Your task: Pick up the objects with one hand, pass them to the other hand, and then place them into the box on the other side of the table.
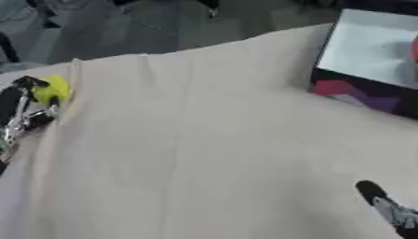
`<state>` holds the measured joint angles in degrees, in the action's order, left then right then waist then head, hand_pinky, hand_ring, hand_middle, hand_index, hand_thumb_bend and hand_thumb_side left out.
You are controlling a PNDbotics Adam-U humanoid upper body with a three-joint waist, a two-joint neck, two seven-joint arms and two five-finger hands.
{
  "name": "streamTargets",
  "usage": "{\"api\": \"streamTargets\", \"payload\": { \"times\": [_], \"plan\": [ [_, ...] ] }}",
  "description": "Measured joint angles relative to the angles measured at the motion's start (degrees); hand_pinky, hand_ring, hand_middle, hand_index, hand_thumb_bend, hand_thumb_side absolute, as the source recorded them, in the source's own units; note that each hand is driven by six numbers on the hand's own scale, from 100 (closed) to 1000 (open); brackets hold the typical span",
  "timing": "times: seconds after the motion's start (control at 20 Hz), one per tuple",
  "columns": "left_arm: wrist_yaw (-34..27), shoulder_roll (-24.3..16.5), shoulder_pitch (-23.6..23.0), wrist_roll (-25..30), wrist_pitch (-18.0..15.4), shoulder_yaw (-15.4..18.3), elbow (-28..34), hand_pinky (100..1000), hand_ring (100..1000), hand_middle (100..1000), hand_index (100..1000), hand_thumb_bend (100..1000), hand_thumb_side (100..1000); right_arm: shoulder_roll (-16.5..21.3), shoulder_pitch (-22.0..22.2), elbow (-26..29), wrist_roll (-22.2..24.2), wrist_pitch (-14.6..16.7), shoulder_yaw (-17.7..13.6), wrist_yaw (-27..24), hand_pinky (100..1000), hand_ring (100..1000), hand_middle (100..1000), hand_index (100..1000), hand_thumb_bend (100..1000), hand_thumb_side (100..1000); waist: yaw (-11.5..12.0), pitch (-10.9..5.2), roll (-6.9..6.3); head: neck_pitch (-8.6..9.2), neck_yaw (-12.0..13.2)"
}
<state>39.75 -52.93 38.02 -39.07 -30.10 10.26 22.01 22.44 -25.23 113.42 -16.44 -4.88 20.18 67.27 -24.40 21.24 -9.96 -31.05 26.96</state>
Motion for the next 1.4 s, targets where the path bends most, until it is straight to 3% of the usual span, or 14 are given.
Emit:
{"api": "streamTargets", "payload": {
  "times": [0.4, 0.55, 0.9, 1.0, 1.1, 1.15, 1.25, 1.3, 1.4],
  "plan": [
    [-10.5, -0.1, -1.7, 5.5, -5.5, 1.4, 5.0, 470, 392, 362, 503, 100, 436, 0.6, 1.5, 0.0, 0.8, 0.1, -0.4, 0.0, 644, 795, 1000, 829, 625, 519, 3.4, -3.65, 1.59, -1.68, -0.9],
    [-13.8, -0.1, -2.8, 7.5, -7.5, 1.8, 7.7, 462, 383, 351, 491, 100, 445, 1.2, 2.1, 0.0, 1.3, 0.2, -0.4, 0.1, 655, 796, 1000, 829, 602, 532, 4.8, -5.75, 2.18, -2.6, -1.3],
    [-19.7, -0.1, -5.5, 13.7, -12.9, 1.8, 17.6, 453, 375, 340, 482, 100, 441, 2.5, 3.0, 0.0, 2.5, 0.9, -0.7, 0.1, 672, 797, 1000, 830, 564, 554, 6.9, -8.93, 3.46, -4.14, -3.3],
    [-20.8, 0.0, -6.3, 16.0, -13.8, 1.5, 20.7, 468, 387, 353, 495, 100, 374, 2.8, 3.1, 0.0, 2.8, 1.2, -0.7, 0.1, 675, 798, 1000, 830, 557, 555, 7.3, -9.41, 3.71, -4.22, -4.2],
    [-21.0, 0.1, -7.0, 18.3, -14.4, 0.9, 23.1, 515, 439, 416, 560, 100, 226, 3.1, 3.3, 0.0, 3.2, 1.5, -0.7, 0.1, 676, 798, 1000, 831, 555, 556, 7.8, -9.77, 4.12, -4.6, -4.9],
    [-20.4, 0.1, -7.4, 19.5, -14.6, 0.5, 23.9, 607, 550, 540, 704, 100, 124, 3.1, 3.4, 0.0, 3.4, 1.6, -0.7, 0.1, 674, 798, 1000, 830, 558, 552, 7.9, -9.87, 4.29, -4.63, -5.1],
    [-16.3, 0.1, -7.6, 22.4, -14.7, -0.1, 24.4, 712, 717, 740, 880, 272, 134, 3.1, 3.5, 0.0, 3.7, 1.8, -0.7, 0.0, 672, 797, 1000, 830, 562, 544, 8.0, -9.88, 4.37, -4.66, -5.3],
    [-13.0, 0.1, -7.5, 23.9, -14.7, -0.3, 24.3, 737, 752, 773, 908, 331, 149, 3.2, 3.6, 0.0, 3.9, 1.9, -0.6, -0.1, 671, 797, 1000, 830, 564, 542, 8.0, -9.88, 4.37, -4.66, -5.3],
    [-5.6, 0.1, -6.2, 26.0, -13.9, -0.3, 22.5, 752, 773, 796, 927, 361, 206, 3.2, 3.6, 0.0, 4.1, 2.1, -0.5, -0.4, 670, 797, 1000, 830, 566, 541, 7.8, -9.88, 4.41, -4.66, -5.2]
  ]
}}
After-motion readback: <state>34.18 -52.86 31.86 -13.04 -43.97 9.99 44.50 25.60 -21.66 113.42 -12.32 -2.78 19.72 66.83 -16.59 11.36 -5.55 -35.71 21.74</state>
